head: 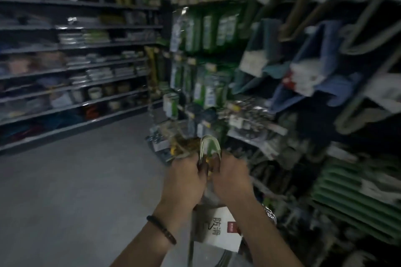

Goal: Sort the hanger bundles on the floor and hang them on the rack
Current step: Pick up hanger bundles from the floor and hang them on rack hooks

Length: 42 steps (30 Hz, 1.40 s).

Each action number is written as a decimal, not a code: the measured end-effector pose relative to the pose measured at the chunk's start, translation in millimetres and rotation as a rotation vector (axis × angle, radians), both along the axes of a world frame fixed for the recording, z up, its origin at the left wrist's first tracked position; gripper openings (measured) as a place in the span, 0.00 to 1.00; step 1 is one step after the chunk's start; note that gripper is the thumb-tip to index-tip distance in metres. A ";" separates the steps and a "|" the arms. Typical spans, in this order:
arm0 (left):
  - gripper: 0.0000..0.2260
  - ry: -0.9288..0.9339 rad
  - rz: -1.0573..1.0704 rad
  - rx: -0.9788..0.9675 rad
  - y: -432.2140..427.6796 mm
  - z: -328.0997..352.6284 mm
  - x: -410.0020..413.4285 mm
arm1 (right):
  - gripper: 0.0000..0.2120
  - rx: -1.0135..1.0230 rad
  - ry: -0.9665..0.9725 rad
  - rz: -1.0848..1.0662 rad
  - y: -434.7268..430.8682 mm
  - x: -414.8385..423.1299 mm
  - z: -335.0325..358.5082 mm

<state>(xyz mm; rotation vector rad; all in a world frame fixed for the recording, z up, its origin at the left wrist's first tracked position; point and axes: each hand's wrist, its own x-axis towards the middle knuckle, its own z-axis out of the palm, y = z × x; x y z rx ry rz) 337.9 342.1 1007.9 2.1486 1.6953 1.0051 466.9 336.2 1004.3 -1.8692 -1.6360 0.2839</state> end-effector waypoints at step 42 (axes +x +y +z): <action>0.33 0.379 -0.925 0.952 -143.4 268.8 691.3 | 0.05 0.256 -0.151 -1.034 -333.1 622.1 209.5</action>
